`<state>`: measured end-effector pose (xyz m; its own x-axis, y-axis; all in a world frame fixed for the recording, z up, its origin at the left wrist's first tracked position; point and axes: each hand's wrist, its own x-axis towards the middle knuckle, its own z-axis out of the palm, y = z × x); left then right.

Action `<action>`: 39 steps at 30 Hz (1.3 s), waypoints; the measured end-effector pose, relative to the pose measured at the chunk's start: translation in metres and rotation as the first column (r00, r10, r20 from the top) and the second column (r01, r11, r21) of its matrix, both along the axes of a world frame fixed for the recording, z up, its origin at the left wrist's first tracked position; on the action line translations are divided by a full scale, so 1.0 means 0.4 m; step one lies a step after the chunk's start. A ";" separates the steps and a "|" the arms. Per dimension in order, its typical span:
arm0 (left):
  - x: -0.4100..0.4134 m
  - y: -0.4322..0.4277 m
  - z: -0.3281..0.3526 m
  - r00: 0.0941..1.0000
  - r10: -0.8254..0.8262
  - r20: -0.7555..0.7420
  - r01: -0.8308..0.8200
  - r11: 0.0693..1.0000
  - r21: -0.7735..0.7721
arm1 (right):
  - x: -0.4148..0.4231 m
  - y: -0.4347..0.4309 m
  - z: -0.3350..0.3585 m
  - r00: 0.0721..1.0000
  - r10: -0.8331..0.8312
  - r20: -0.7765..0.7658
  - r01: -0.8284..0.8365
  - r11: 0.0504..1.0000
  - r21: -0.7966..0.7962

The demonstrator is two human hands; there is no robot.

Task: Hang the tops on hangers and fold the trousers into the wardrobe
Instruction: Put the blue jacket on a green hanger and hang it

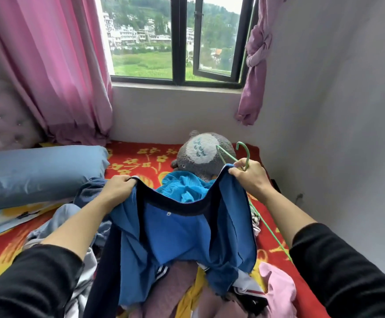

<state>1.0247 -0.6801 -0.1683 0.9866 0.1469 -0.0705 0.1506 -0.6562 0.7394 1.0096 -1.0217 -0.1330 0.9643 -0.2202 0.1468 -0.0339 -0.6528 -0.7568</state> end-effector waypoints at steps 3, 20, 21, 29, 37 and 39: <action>0.010 -0.028 0.026 0.999 -0.026 0.044 0.017 0.984 0.177 | -0.015 0.030 0.014 0.997 0.062 0.050 -0.074 0.957 0.279; -0.031 -0.023 0.031 0.995 0.041 0.093 -0.069 0.946 0.317 | -0.111 0.086 -0.108 0.791 0.538 -0.293 -0.335 0.780 0.529; -0.038 -0.034 0.037 0.994 0.015 0.113 -0.051 0.945 0.323 | -0.109 0.116 -0.120 0.811 0.518 -0.271 -0.355 0.805 0.475; -0.128 -0.110 0.074 0.939 -0.309 0.152 0.272 0.936 0.224 | -0.098 0.332 -0.201 0.792 0.578 -0.197 -0.528 0.810 0.255; -0.220 0.001 0.051 0.959 -0.277 -0.053 0.262 0.807 0.529 | -0.078 0.371 -0.216 0.901 0.419 -0.111 -0.400 0.903 0.156; -0.232 0.007 0.028 0.916 -0.355 -0.187 0.398 0.861 0.316 | -0.078 0.376 -0.205 0.893 0.439 -0.104 -0.422 0.894 0.150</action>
<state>0.9321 -0.6774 -0.1570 0.9587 -0.1981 -0.2039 -0.0872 -0.8877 0.4522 0.9783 -0.8714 -0.2150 0.9770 0.2127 0.0111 0.1250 -0.5303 -0.8385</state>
